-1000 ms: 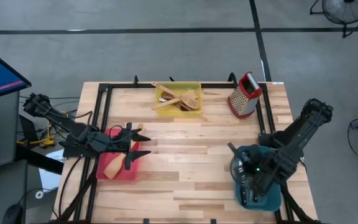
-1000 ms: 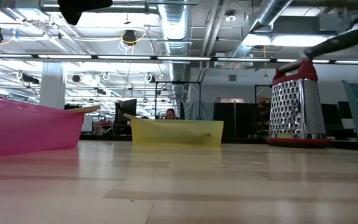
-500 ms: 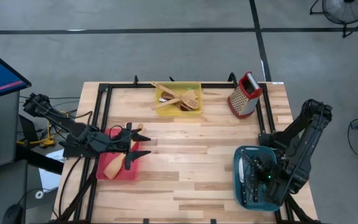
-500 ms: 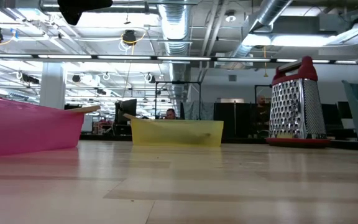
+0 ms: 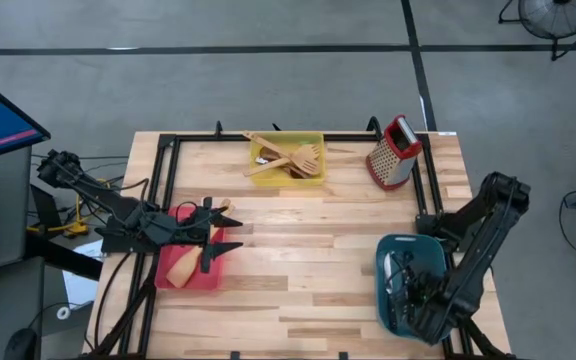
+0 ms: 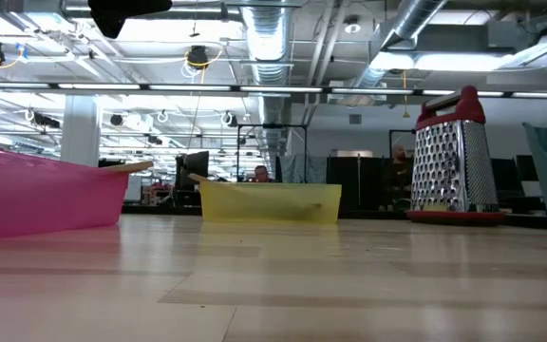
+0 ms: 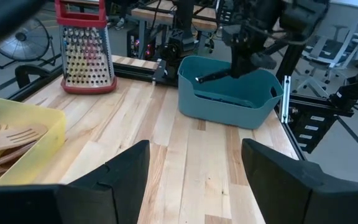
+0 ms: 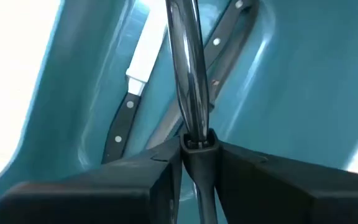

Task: Pick & Place Kitchen Items
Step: Put the black knife into the blue bin

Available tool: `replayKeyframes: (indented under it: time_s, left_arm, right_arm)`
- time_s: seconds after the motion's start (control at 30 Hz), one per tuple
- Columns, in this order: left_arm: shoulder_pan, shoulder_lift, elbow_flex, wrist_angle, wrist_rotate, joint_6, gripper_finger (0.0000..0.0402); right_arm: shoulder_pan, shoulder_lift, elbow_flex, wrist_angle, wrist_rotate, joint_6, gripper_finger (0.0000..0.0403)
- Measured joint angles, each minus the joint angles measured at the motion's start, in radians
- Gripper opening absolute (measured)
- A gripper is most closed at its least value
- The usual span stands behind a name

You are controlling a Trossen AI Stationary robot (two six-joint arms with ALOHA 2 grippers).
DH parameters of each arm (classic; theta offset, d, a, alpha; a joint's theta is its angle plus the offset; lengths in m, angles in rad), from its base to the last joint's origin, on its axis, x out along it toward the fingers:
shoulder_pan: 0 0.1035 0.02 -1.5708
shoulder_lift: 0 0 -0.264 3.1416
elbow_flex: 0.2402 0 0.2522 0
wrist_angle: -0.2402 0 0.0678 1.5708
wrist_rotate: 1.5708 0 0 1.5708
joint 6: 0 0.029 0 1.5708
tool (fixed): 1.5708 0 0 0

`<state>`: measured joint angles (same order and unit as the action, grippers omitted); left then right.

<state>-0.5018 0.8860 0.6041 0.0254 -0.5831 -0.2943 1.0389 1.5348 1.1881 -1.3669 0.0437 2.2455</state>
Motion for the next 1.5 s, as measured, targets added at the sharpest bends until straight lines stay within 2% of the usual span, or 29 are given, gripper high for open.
replayKeyframes:
  time_s: [0.6,1.1,1.5]
  left_arm:
    - [0.000,0.000,0.000,0.001,0.000,-0.001,0.0237]
    - [0.000,0.000,0.000,0.001,0.000,-0.002,0.0237]
    - [0.000,0.000,0.000,0.001,0.000,-0.001,0.0237]
  right_arm:
    - [-0.082,0.214,0.000,0.067,-0.012,-0.083,0.0071]
    - [-0.081,0.221,0.000,0.070,-0.017,-0.082,0.0089]
    - [-0.078,0.220,-0.112,0.200,-0.017,-0.079,0.0088]
